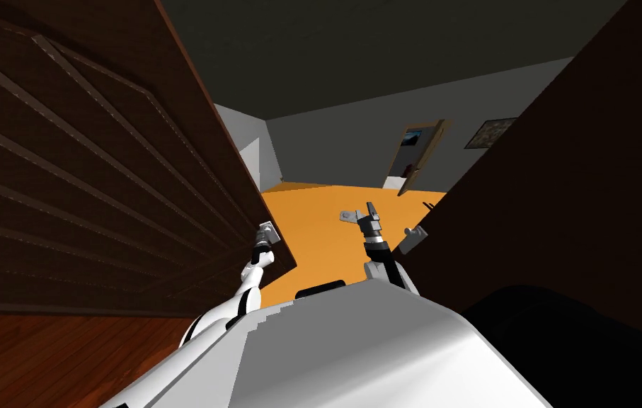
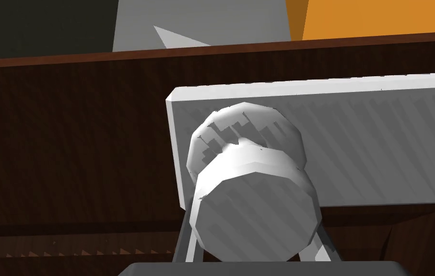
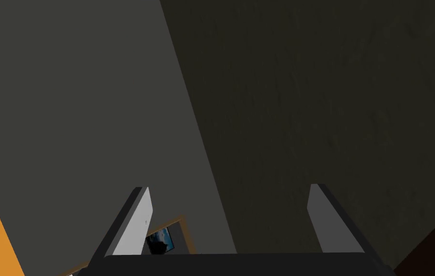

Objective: Push the door open

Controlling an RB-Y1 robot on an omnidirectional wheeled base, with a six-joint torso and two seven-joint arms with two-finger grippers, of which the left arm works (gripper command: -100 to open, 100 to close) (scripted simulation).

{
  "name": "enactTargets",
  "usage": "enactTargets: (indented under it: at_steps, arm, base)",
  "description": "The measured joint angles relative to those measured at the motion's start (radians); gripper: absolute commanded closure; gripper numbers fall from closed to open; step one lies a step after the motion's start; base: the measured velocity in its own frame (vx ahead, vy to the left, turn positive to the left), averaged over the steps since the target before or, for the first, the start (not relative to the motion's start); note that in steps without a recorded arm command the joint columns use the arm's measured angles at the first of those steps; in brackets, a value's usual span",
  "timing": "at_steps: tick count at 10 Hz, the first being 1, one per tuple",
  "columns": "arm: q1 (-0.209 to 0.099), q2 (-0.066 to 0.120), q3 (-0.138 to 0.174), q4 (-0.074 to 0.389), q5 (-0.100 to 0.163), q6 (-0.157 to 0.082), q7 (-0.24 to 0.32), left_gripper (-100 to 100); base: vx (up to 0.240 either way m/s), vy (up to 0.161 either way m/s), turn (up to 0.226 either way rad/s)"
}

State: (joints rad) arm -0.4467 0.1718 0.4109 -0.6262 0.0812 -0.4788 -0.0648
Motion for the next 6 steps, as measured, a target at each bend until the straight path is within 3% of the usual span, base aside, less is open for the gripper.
enactTargets:
  at_steps: [1,2,4,5,6]
  arm:
    - [-0.003,0.006,0.004,0.009,-0.001,-0.001,0.003,100]
    - [0.007,0.009,0.006,-0.007,-0.003,0.004,0.007,-100]
    - [-0.021,-0.010,0.007,0.021,-0.008,-0.010,-0.018,-100]
    - [-0.009,-0.019,0.005,-0.004,-0.009,-0.002,-0.023,-100]
    - [0.002,-0.042,0.003,-0.039,-0.013,0.012,-0.035,-100]
  base:
    - [0.178,-0.073,0.218]
    - [0.019,0.008,0.189]
    - [-0.085,0.051,0.023]
    - [-0.099,0.035,0.127]
    - [-0.131,0.059,0.180]
